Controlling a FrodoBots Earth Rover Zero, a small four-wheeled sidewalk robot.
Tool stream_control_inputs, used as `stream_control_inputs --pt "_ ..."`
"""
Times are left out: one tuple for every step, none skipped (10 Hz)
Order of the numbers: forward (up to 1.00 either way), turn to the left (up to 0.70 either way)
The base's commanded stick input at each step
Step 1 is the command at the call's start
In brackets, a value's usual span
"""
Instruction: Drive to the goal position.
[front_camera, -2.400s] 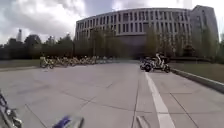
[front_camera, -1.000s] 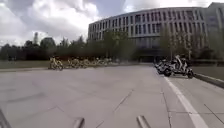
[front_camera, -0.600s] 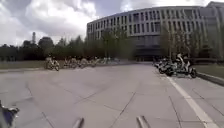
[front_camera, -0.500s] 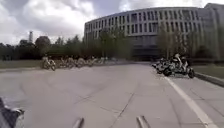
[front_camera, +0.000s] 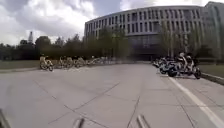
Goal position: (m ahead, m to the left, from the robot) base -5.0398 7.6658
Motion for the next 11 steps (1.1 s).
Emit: stream_control_inputs --pt "0.7 -0.09" --pt "0.7 -0.35" --pt "0.7 -0.35" --pt "0.7 -0.35" --pt "0.7 -0.05" --pt "0.7 0.0" --pt "0.7 0.0" --pt "0.7 0.0" --pt "0.7 0.0" --pt "0.7 0.0" --pt "0.7 0.0"
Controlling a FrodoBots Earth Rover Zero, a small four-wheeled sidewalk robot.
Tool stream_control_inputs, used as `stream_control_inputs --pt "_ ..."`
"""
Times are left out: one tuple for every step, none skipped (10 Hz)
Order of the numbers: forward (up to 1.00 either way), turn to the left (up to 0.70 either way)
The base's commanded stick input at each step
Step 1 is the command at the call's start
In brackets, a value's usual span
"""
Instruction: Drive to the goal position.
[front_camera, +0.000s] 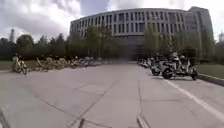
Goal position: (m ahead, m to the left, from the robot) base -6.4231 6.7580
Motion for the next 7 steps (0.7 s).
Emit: stream_control_inputs --pt "0.7 0.0" --pt "0.7 0.0" --pt "0.7 -0.02" --pt "0.7 -0.04" --pt "0.7 -0.06" --pt "0.7 0.0" --pt "0.7 0.0"
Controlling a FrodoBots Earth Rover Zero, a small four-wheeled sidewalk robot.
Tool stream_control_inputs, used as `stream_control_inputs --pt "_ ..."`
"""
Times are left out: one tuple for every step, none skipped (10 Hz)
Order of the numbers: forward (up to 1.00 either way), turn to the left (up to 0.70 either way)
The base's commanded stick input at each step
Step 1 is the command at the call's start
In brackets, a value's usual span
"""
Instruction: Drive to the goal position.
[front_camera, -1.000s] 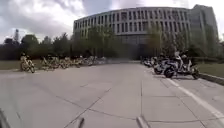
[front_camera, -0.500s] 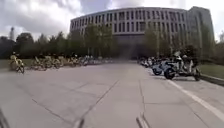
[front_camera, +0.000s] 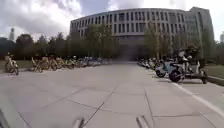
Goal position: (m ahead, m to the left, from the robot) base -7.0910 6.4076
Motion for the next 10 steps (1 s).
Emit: stream_control_inputs --pt "0.7 0.0" --pt "0.7 0.0" --pt "0.7 0.0" --pt "0.7 0.0" --pt "0.7 0.0" --pt "0.7 0.0" --pt "0.7 0.0" --pt "0.7 0.0" --pt "0.7 -0.09" --pt "0.7 -0.23"
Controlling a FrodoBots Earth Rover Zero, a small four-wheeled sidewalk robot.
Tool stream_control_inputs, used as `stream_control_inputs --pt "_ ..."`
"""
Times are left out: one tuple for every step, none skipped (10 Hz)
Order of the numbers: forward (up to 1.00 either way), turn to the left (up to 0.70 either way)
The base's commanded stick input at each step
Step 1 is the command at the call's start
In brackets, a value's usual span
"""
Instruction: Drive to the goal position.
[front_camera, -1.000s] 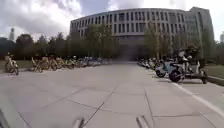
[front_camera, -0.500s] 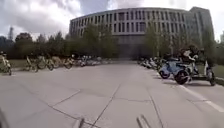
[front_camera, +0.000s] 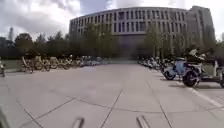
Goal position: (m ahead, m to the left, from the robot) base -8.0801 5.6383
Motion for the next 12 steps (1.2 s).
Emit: stream_control_inputs --pt "0.7 -0.35" --pt "0.7 -0.35" --pt "0.7 0.0" --pt "0.7 0.0" --pt "0.7 0.0" --pt "0.7 0.0" --pt "0.7 0.0" --pt "0.7 0.0" --pt "0.7 0.0" --pt "0.7 0.0" --pt "0.7 0.0" --pt "0.7 -0.25"
